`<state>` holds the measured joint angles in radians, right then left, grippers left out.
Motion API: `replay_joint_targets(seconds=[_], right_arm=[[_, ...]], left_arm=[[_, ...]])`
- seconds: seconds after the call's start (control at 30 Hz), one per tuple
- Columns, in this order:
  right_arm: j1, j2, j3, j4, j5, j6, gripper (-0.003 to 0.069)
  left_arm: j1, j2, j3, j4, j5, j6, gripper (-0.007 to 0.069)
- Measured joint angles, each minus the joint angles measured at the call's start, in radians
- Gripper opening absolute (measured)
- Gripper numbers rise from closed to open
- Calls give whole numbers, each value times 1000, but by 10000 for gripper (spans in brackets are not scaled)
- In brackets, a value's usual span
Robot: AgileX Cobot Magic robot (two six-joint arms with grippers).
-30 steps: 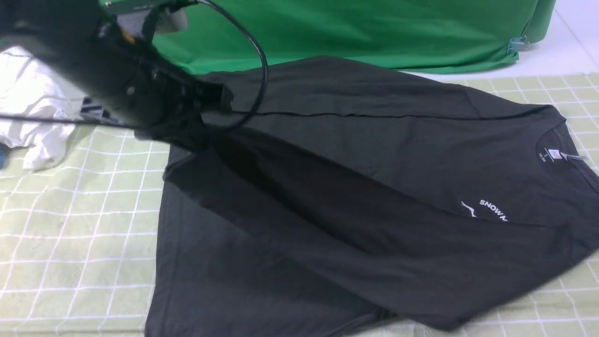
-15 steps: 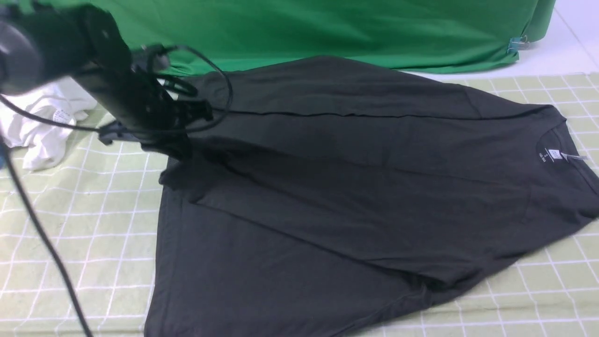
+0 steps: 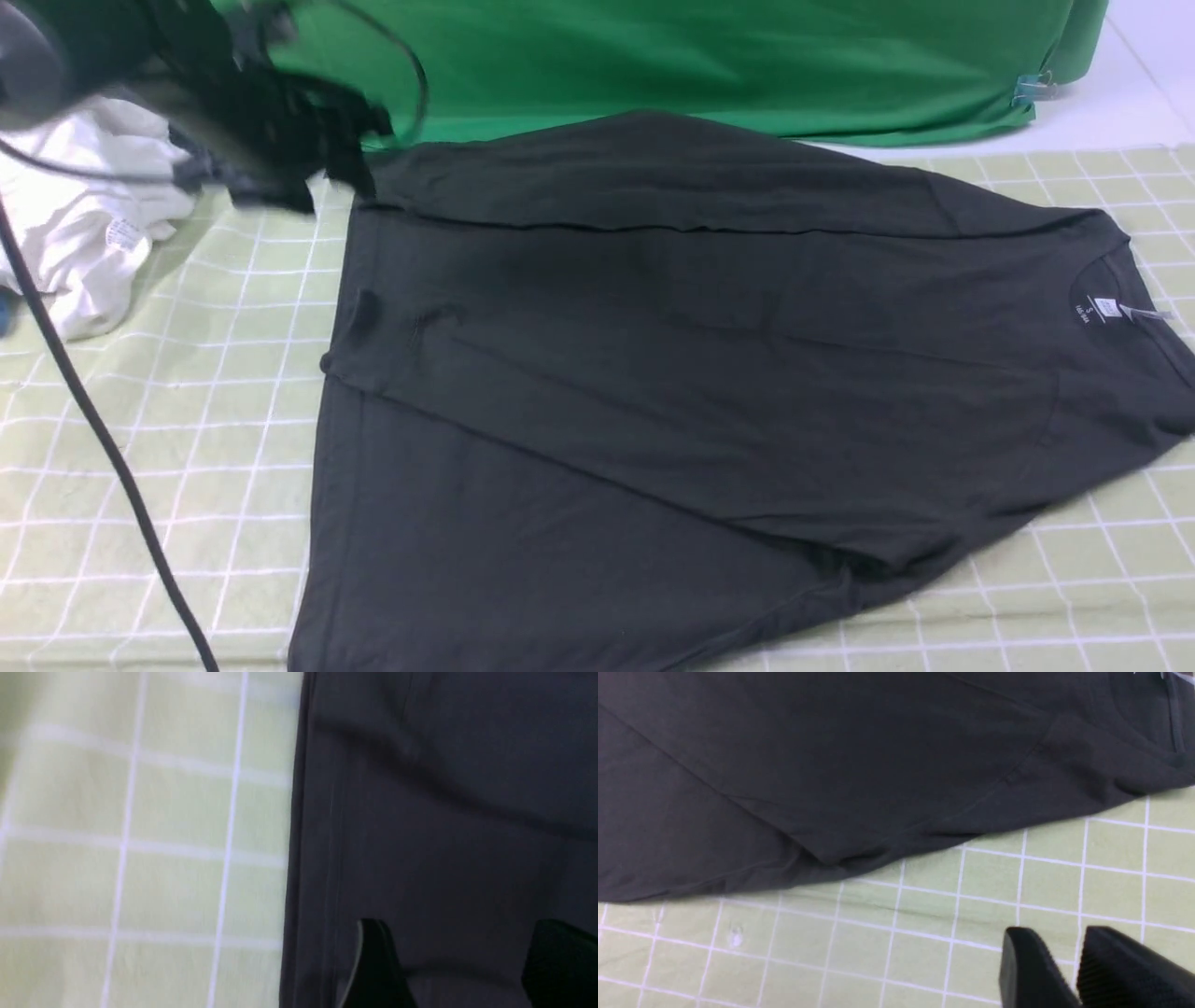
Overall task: Fold a long-sleeved shirt over a green coffee tablecloth.
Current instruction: 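Grab the top left corner of the dark shirt with the left gripper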
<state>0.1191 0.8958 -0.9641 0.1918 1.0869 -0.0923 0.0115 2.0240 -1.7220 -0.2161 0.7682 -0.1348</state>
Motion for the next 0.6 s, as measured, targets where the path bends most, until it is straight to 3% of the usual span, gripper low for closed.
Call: replay_joint_targets(seconds=[0.37,0.6], right_arm=[[0,0,0,0,-57,117,185],[0,0,0,0,-58,134,187]], left_arm=[[7,252,-131,-256,-73,-27,316],[7,327,-152,-354,-163,-74,305]])
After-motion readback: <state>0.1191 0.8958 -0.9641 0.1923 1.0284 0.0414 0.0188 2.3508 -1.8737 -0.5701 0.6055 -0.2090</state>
